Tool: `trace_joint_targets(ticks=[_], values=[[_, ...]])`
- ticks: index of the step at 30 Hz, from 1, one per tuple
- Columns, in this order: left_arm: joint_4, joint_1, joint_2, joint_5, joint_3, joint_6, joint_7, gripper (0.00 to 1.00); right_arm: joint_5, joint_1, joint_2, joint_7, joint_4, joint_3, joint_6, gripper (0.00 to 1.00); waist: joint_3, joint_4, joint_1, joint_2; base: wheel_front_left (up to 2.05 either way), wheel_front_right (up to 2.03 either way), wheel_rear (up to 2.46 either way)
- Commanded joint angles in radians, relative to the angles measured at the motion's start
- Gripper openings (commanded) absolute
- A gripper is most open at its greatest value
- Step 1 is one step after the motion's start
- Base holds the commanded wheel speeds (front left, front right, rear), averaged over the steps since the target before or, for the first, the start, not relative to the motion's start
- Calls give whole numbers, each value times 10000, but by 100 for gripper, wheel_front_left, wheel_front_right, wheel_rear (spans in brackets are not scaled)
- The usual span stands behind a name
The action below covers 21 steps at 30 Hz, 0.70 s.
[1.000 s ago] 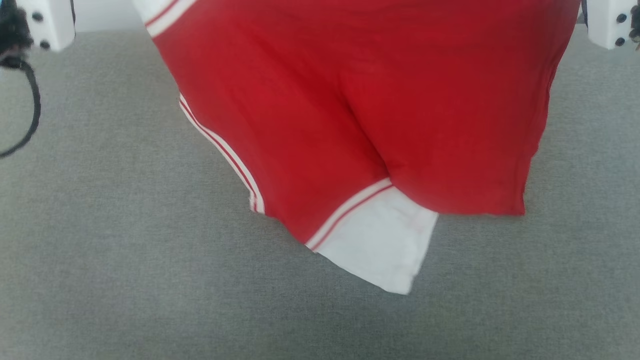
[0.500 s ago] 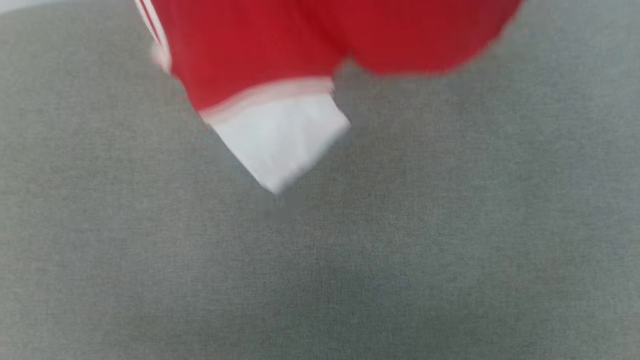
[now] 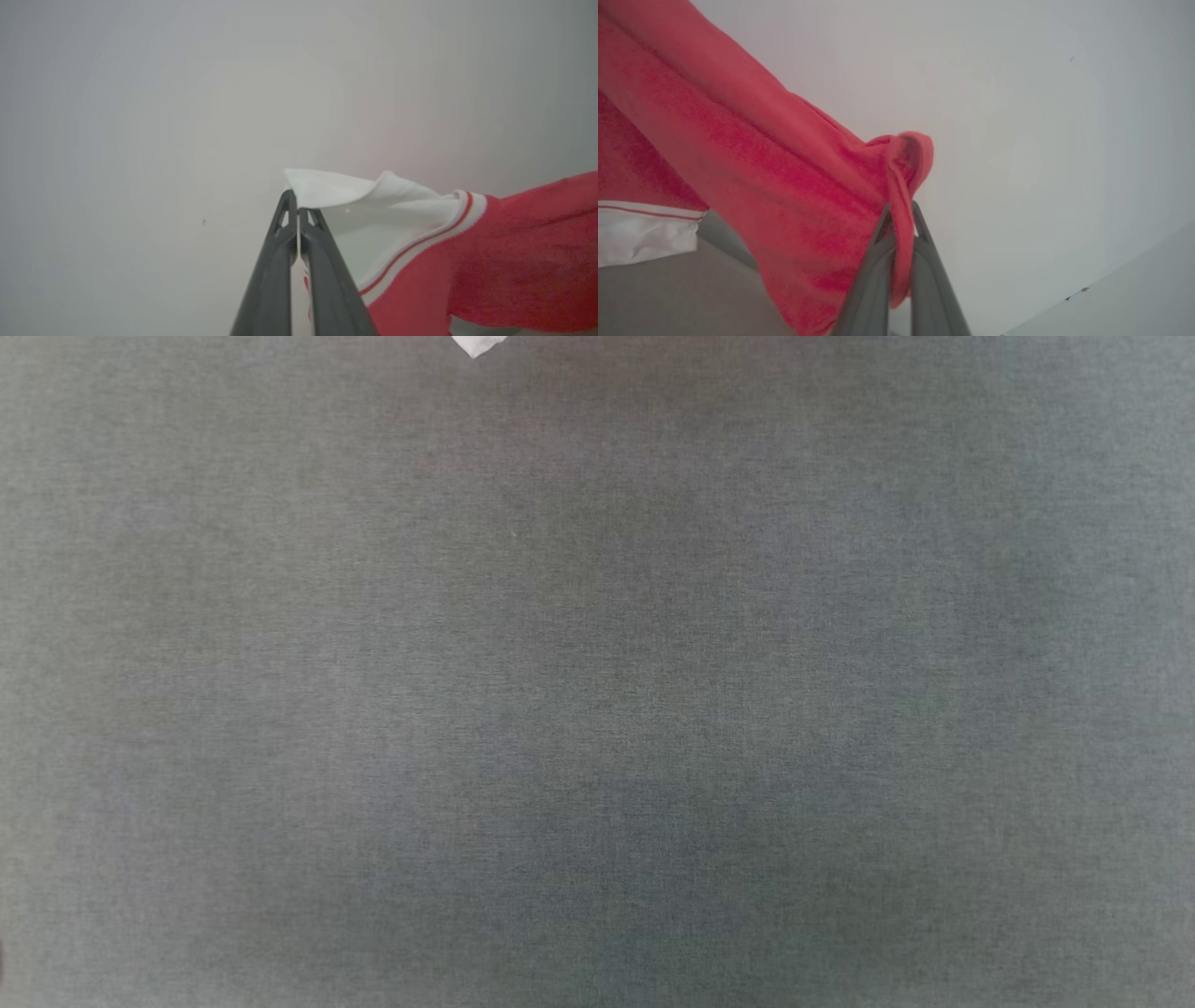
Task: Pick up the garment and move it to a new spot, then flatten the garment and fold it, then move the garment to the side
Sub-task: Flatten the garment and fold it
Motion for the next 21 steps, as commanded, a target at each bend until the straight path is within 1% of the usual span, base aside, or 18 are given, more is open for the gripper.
trace_joint_targets(ticks=[1, 2, 4, 7, 11, 15, 18, 21], values=[[230, 527, -52, -268, -132, -171, 326, 0, 170, 452, 71, 101, 126, 192, -14, 0, -87, 51, 0, 0, 0, 0, 0], [280, 729, -55, -313, -233, -277, 522, 0, 354, 639, 89, 211, 165, 295, -14, 0, -127, 67, 0, 0, 0, 0, 0], [393, 1401, -87, -735, -391, -443, 1088, 0, 743, 1233, 132, 498, 192, 635, -14, 0, -260, 118, 0, 0, 0, 0, 0], [154, 2528, 93, -1295, -679, -564, 1915, 0, 1490, 2102, 26, 892, -147, 1134, -14, 0, -439, 163, 0, 0, 0, 0, 0], [-767, 4179, 493, -2198, -1062, -593, 3152, 0, 2496, 3301, -470, 1397, -1062, 1774, -14, 0, -683, 215, 0, 0, 0, 0, 0], [-2281, 5908, 1208, -3113, -1159, -559, 4341, 0, 3604, 4491, -1204, 2086, -2281, 2165, -14, 0, -887, 276, 0, 0, 0, 0, 0], [-3778, 7151, 1847, -3778, -1121, -46, 5229, 0, 4343, 5421, -1822, 2820, -3410, 2422, -14, 0, -1012, 305, 0, 0, 0, 0, 0], [-5497, 8393, 2634, -4345, -1048, 784, 5949, 0, 4967, 6422, -2428, 3608, -4610, 2435, -14, 0, -1120, 279, 0, 0, 0, 0, 0]])
